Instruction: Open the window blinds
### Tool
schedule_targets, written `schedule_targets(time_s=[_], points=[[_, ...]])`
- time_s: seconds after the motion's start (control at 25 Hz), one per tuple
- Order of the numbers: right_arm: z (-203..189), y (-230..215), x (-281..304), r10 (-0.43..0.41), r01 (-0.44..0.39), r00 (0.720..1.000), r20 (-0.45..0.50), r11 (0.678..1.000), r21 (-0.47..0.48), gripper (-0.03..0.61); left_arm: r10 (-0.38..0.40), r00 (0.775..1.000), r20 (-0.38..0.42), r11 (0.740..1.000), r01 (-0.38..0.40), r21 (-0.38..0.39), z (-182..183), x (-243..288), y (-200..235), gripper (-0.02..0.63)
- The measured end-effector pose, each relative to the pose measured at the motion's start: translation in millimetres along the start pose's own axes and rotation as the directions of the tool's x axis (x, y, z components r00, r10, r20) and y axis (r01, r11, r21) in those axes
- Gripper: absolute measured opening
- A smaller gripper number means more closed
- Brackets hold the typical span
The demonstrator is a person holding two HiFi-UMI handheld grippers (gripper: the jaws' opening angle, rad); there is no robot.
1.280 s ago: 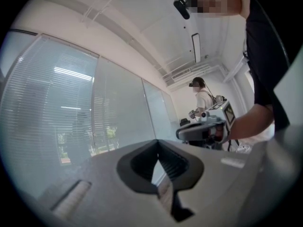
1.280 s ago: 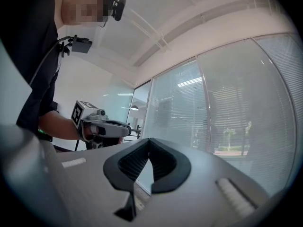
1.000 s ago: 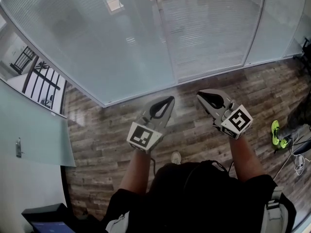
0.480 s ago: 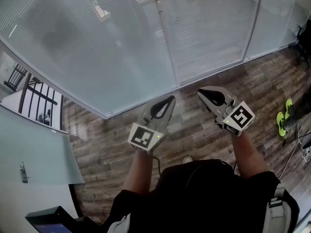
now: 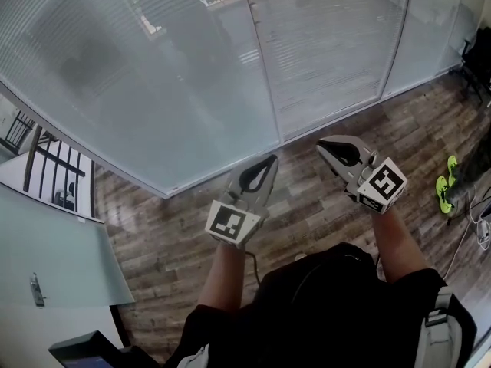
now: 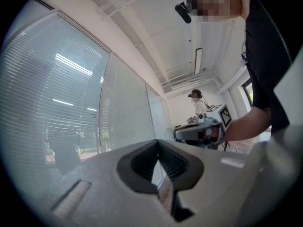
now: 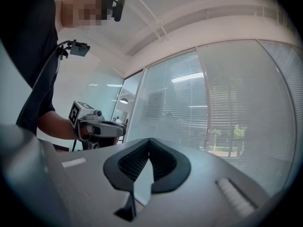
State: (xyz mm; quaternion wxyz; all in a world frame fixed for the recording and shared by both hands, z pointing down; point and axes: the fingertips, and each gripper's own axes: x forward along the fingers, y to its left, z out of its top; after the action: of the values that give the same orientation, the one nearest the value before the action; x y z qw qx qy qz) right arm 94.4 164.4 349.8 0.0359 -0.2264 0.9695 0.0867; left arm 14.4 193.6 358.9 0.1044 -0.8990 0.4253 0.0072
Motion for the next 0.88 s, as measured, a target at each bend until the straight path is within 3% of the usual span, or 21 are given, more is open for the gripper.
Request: schedule_targets(time_s=[0.2, 0.52, 0.88], points=[[0, 0, 9, 0.004, -0.004, 1.0, 0.003, 1.0, 0.011, 0.006, 0.01, 0.999, -0.033, 1.0, -0.01, -0.019, 0, -7, 10, 0.005], [2, -11, 21, 0.019, -0.019, 1.0, 0.01, 1.0, 0.0, 0.006, 0.031, 0.999, 0.005, 1.0, -0.031, 0.0, -11, 0, 25, 0.005], [-3, -40, 38, 0.043, -0.043, 0.998, 0.039, 0.999, 0.014, 0.006, 0.053, 0.997, -0.054, 0.998, -0.054, -0.014, -12, 20, 40, 0.005]])
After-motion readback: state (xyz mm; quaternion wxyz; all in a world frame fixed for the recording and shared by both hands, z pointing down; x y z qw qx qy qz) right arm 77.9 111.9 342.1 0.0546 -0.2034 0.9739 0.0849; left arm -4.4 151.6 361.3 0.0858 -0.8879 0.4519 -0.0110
